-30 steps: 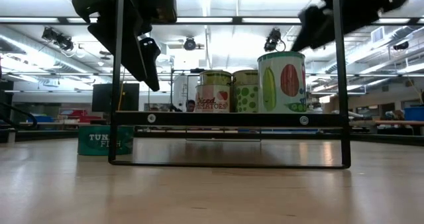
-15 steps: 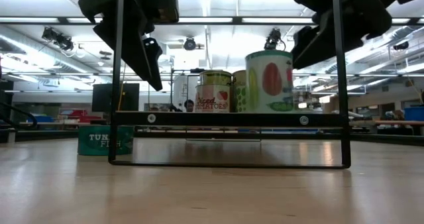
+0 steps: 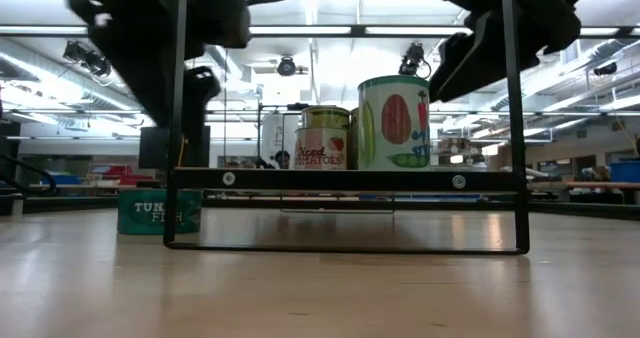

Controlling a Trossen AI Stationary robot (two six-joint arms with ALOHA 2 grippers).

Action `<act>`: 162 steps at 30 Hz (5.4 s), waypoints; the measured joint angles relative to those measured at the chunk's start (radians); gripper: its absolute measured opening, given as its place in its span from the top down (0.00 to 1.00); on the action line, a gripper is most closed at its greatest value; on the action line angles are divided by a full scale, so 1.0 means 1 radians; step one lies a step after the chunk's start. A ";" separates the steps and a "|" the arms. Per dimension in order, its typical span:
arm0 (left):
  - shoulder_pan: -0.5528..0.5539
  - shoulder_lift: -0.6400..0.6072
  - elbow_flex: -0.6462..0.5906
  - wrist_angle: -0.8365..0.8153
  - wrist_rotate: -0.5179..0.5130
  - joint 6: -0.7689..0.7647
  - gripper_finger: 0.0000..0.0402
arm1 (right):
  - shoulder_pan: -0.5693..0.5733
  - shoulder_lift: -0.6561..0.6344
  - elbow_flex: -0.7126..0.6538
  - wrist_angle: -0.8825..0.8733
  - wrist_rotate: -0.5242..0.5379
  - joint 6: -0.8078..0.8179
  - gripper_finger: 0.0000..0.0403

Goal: Pick and place cans onto a shelf
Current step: Put the canned tuna on the shelf

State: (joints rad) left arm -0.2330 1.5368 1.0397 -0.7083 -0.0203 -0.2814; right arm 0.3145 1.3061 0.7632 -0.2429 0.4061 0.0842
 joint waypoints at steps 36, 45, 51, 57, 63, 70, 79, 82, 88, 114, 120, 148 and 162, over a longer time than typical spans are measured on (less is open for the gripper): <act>-0.085 0.100 -0.148 0.021 -0.057 0.008 0.08 | 0.040 -0.040 0.006 -0.082 0.012 0.074 0.14; -0.116 0.071 -0.203 0.163 -0.088 -0.064 0.08 | 0.036 -0.040 0.006 -0.065 0.013 0.072 0.14; -0.120 0.075 -0.203 0.253 -0.122 -0.102 0.08 | 0.037 -0.040 0.006 -0.060 0.013 0.074 0.14; -0.116 0.080 -0.204 0.297 -0.175 -0.119 0.08 | 0.037 -0.040 0.006 -0.056 0.013 0.073 0.14; -0.110 0.080 -0.246 0.333 -0.180 -0.122 0.11 | 0.037 -0.040 0.006 -0.049 0.013 0.071 0.14; -0.110 0.081 -0.249 0.372 -0.197 -0.126 0.28 | 0.037 -0.040 0.006 -0.042 0.012 0.073 0.14; -0.078 -0.046 -0.239 0.273 -0.197 -0.113 0.28 | 0.036 -0.040 0.006 -0.042 0.012 0.074 0.14; -0.045 -0.107 -0.225 0.268 -0.197 -0.150 0.27 | 0.035 -0.040 0.006 -0.042 0.012 0.074 0.14; 0.035 -0.123 -0.225 0.328 -0.114 -0.171 0.27 | 0.019 -0.040 0.006 -0.034 0.012 0.078 0.14; 0.010 -0.077 -0.045 0.344 -0.043 -0.071 0.26 | 0.024 -0.011 0.089 -0.102 0.022 0.076 0.14; 0.004 0.022 -0.045 0.395 0.010 -0.069 0.26 | 0.026 -0.030 0.088 -0.118 0.020 0.098 0.14; 0.089 0.074 -0.046 0.311 0.020 0.520 0.26 | 0.050 -0.150 0.064 -0.230 0.013 0.123 0.14; 0.198 -0.040 -0.046 0.279 0.028 0.571 0.26 | -0.077 -0.201 0.000 -0.117 -0.130 0.048 0.14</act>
State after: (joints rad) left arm -0.0350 1.4966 0.9934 -0.4290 0.0078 0.2899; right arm 0.2377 1.1048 0.7628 -0.3600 0.2760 0.1327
